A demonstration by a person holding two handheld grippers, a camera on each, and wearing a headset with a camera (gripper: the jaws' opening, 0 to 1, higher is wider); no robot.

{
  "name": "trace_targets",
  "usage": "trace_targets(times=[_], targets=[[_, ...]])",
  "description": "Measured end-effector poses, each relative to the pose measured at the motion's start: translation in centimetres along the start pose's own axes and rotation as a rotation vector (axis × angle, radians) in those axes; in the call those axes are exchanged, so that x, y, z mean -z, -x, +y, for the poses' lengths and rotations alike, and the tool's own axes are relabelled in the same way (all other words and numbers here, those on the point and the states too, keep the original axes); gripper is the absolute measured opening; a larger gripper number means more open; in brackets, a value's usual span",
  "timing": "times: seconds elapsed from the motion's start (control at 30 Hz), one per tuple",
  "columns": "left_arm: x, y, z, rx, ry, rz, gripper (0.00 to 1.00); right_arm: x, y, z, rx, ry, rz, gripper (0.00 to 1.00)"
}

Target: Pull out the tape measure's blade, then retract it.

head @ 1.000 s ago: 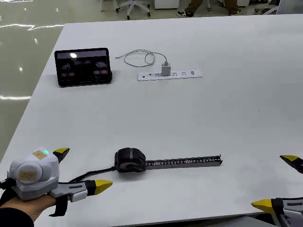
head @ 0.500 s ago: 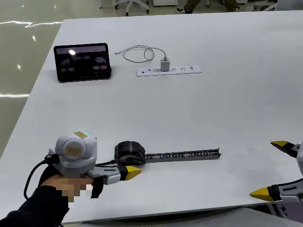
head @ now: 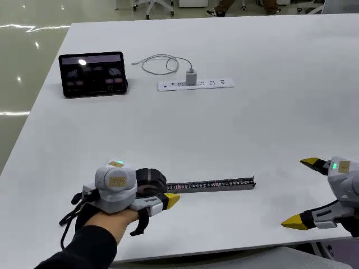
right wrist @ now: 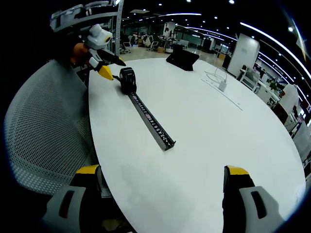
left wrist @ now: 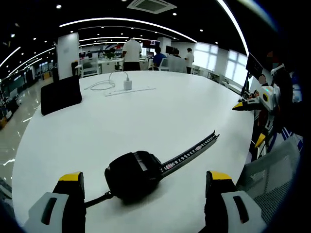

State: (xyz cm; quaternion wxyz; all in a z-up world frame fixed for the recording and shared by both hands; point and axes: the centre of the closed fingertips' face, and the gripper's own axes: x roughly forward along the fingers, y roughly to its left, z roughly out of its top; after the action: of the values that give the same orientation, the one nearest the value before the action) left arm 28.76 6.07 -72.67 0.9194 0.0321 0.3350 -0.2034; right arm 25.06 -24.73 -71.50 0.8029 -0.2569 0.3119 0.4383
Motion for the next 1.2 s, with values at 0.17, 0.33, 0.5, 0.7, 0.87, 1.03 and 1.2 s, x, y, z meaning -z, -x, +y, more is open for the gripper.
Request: trace_targets(times=[0.17,0.33,0.5,0.7,0.87,1.03,1.2], targets=[[0.0,-1.0,0.2,-0.043,0.131,-0.046,1.0,-0.8,-0.6,-0.3,-0.012,0.006,-0.004,1.0],[-0.1,-1.7,1.0,-0.112,0.144,-0.084,1.0,-1.5,-1.2,-0.4,-0.02,0.017,-0.009,1.0],[-1.5,-1.9,2.1,-0.183,0.123,-0.173,1.0,-2.2,-2.4,-0.4,-0.043,0.046,0.0,1.0],[-0.8,-2.6,1.6,-0.174,0.123,-0.179,1.0,-3.6,-4.0,-0.9,-0.076,0.086,0.006,1.0],[-0.6,-2.5,2.1,-0.183,0.12,-0.172,1.0,-4.2,-5.3,-1.5,-0.099,0.126,0.021,1.0],[-0.6,-2.5,2.3,-0.186,0.125,-0.176,1.0,-3.7,-6.5,-2.0,-0.138,0.159,0.057,0.98],[-0.1,-2.9,2.2,-0.171,0.156,-0.161,1.0,-2.2,-7.9,-2.3,-0.19,0.219,0.124,0.92]])
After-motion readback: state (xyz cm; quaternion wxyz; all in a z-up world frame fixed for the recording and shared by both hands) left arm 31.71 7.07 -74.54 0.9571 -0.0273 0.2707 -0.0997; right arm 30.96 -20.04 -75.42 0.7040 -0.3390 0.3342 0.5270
